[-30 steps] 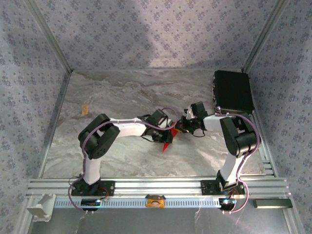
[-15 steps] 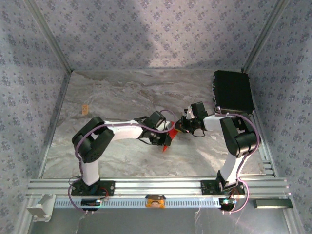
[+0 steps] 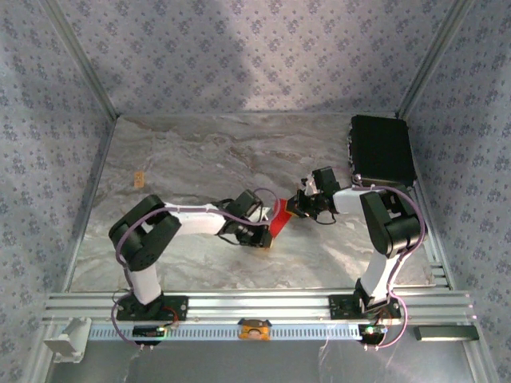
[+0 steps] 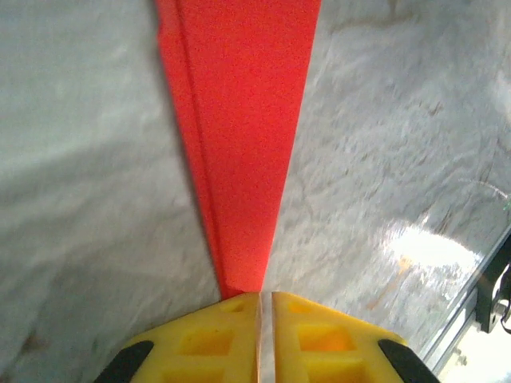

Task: Fold a paper plane with a square sheet of paper (pick it up from the middle)
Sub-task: Fold the wing for the fifth time at the center of the table.

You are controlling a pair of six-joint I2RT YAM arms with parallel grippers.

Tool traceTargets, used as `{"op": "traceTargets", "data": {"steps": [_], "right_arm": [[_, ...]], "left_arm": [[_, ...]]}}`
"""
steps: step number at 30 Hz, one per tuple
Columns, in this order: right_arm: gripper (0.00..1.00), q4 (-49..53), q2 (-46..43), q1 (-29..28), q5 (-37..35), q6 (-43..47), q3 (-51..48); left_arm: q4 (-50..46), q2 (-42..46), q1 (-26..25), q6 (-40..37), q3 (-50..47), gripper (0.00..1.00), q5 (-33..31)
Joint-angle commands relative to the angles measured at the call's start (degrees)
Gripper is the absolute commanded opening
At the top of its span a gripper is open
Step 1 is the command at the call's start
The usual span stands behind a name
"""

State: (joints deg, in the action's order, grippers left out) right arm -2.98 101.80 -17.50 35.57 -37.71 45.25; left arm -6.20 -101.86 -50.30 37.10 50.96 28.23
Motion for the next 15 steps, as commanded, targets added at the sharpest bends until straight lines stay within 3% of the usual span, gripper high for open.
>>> {"op": "traceTargets", "data": {"steps": [1, 4, 11, 15], "right_arm": [[0.08, 3.5, 2.5, 0.3, -4.4, 0.4, -0.9], [0.08, 2.9, 2.4, 0.3, -3.6, 0.6, -0.9], [0.14, 0.0, -0.6, -0.9, 1.1, 1.2, 0.2], [0.18, 5.2, -6.0, -1.5, -1.6, 4.0, 1.7]], "left_arm": [[-5.1, 3.1, -0.6, 0.1, -3.4, 0.12, 1.6], [-5.0, 6.1, -0.5, -0.2, -4.9, 0.11, 1.5], [-0.3, 12.8, 2.3, 3.5, -6.7, 0.08, -6.3], [2.8, 13.7, 5.4, 7.6, -7.1, 0.07, -9.3]]}}
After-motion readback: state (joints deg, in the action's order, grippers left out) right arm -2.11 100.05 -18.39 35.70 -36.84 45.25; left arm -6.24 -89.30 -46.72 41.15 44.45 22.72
